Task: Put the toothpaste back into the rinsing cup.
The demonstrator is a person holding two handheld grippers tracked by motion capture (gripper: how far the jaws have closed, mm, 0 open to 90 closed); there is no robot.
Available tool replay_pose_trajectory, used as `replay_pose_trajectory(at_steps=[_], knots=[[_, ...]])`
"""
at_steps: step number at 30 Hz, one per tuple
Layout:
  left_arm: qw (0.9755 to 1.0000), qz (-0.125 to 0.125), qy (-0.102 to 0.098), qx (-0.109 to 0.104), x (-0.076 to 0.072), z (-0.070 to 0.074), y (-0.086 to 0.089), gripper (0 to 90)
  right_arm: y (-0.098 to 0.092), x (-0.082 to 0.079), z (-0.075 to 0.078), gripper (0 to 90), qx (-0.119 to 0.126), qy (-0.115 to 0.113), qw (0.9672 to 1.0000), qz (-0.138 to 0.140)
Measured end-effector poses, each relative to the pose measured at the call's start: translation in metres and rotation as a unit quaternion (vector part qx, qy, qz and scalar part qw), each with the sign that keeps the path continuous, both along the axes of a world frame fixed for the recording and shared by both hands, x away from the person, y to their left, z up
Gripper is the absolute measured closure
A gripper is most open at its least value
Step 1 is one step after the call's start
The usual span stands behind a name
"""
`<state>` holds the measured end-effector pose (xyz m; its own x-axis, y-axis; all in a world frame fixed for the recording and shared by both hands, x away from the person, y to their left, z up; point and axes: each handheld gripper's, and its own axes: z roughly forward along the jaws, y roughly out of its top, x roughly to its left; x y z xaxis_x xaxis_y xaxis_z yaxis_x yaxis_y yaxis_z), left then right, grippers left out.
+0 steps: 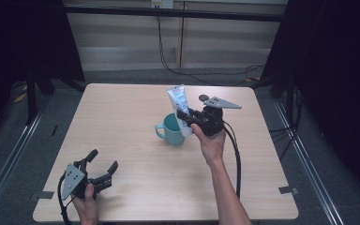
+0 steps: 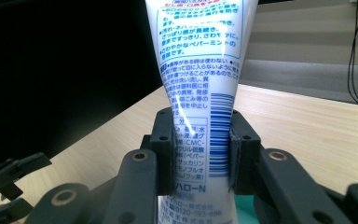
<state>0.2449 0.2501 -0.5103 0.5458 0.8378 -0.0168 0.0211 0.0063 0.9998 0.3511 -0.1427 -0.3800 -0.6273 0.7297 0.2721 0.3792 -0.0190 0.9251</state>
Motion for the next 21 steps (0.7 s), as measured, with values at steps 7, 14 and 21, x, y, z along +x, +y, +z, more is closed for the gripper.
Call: replay_pose_trajectory(at_steps=[7, 14, 21], knots=[[1.0, 0.0, 0.0, 0.0, 0.0, 0.0, 0.0, 15.6, 0.005, 0.008, 0.004, 68.7, -0.002, -0.003, 1.0, 0.004], [1.0, 0.0, 0.0, 0.003, 0.0, 0.0, 0.0, 15.6, 0.01, 0.016, 0.004, 68.5, -0.004, 0.0, 1.0, 0.005], [1.0, -0.001, 0.0, 0.003, 0.0, 0.0, 0.0, 15.6, 0.014, 0.023, 0.006, 68.4, -0.004, 0.004, 1.0, 0.006]])
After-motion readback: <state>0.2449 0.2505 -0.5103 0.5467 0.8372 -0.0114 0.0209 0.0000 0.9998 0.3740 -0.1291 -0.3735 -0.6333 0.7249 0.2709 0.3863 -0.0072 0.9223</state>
